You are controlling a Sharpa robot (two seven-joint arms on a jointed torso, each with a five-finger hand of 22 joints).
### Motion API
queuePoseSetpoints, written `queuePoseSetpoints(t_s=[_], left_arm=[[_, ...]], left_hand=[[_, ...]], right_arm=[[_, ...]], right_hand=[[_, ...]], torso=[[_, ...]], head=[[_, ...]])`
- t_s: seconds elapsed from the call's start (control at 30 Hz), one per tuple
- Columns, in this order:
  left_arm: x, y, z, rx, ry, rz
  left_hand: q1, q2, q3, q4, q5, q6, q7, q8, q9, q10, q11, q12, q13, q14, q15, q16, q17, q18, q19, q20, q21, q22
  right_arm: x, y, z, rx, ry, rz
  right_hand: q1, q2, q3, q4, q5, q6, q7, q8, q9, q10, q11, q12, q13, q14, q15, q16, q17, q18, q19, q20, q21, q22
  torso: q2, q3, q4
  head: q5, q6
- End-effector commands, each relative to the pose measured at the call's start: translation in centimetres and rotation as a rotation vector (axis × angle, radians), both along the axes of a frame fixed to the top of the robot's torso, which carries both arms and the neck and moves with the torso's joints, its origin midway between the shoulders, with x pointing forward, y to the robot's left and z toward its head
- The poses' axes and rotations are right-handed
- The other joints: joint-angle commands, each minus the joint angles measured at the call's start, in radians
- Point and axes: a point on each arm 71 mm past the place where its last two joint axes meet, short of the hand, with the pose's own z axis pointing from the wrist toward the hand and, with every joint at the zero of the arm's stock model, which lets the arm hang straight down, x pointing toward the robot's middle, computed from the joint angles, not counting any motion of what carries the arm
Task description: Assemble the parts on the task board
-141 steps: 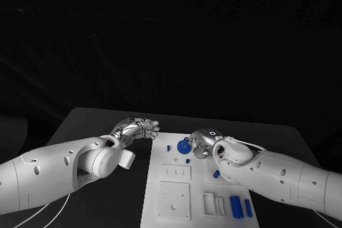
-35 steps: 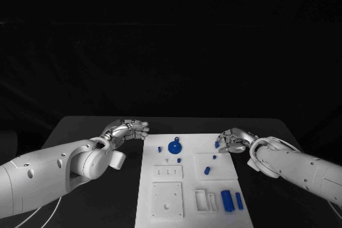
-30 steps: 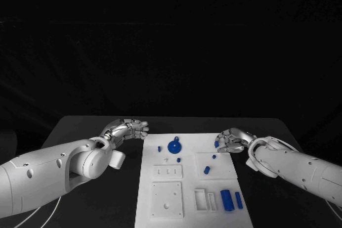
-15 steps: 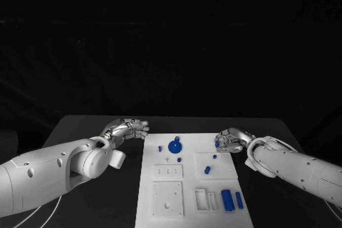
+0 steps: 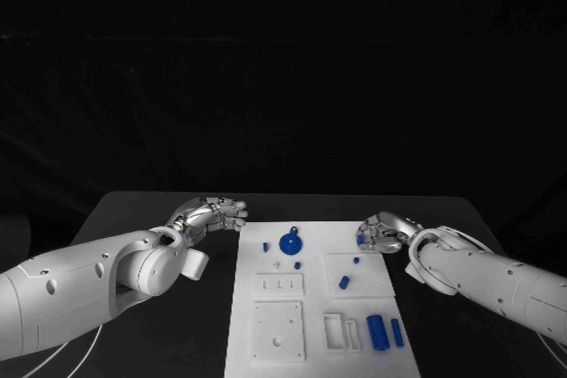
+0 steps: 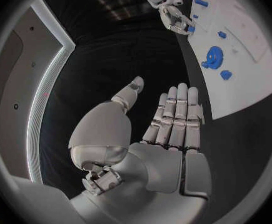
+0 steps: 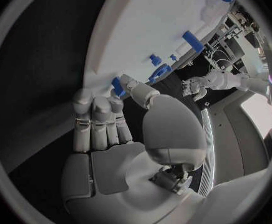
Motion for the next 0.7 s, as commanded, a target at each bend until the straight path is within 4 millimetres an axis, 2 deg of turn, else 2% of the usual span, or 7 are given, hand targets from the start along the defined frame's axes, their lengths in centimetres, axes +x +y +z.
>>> queuePoseSetpoints(t_s=[0.03,0.33,0.53,0.7], left_arm=[[-0.07,-0.22,0.12,-0.006,-0.009,-0.02],[-0.08,-0.21,0.12,-0.005,-0.01,-0.02],[-0.1,-0.17,0.09,0.002,-0.008,-0.025],[-0.15,-0.31,0.05,0.021,-0.009,-0.045]], left_hand=[[-0.009,0.001,0.003,0.0,0.004,0.001,0.005,-0.005,0.001,-0.002,0.003,-0.004,-0.001,0.002,0.005,-0.004,0.001,0.017,-0.006,-0.002,-0.005,0.014],[-0.009,0.001,0.003,0.0,0.004,0.001,0.005,-0.006,0.001,-0.002,0.004,-0.004,-0.001,0.001,0.005,-0.004,0.001,0.017,-0.006,-0.002,-0.005,0.014],[-0.009,0.002,0.003,0.0,0.004,0.001,0.006,-0.006,0.001,-0.002,0.004,-0.004,-0.001,0.002,0.005,-0.004,0.001,0.017,-0.007,-0.002,-0.005,0.014],[-0.011,0.006,0.003,0.002,0.004,0.011,0.008,-0.001,0.004,0.015,0.003,0.004,0.003,0.007,0.004,-0.001,0.003,0.018,-0.004,-0.003,-0.004,0.015]], right_arm=[[-0.02,0.17,-0.01,-0.014,-0.011,0.008],[-0.01,0.23,0.01,-0.017,-0.015,0.003],[-0.06,0.34,0.17,-0.021,-0.037,-0.007],[-0.2,0.4,0.41,-0.032,-0.066,-0.018]], right_hand=[[-0.001,0.006,0.007,0.0,-0.004,0.015,0.005,0.007,0.002,0.001,-0.007,0.006,-0.001,-0.001,-0.007,0.003,0.001,0.083,0.005,-0.003,0.005,0.016],[-0.006,0.007,0.014,0.003,-0.005,0.026,0.002,0.01,0.004,0.004,-0.01,0.007,-0.002,0.002,-0.01,0.004,0.002,0.083,0.008,-0.004,0.007,0.016],[-0.004,0.014,0.04,0.01,-0.012,0.057,-0.009,0.025,0.014,0.008,-0.02,0.006,-0.004,0.004,-0.019,0.003,0.002,0.083,0.01,-0.006,0.008,0.015],[-0.012,0.01,0.047,0.014,-0.003,0.072,-0.015,0.031,0.021,0.016,-0.027,0.007,-0.006,0.008,-0.025,0.005,0.004,0.083,0.016,-0.009,0.011,0.015]], torso=[[0.0,0.0002,-0.0008],[0.0,-0.0009,0.0006],[0.0,-0.0014,-0.0002],[0.0,-0.0011,-0.0003]], head=[[0.0,0.0],[-0.002,0.001],[-0.002,-0.001],[-0.003,-0.001]])
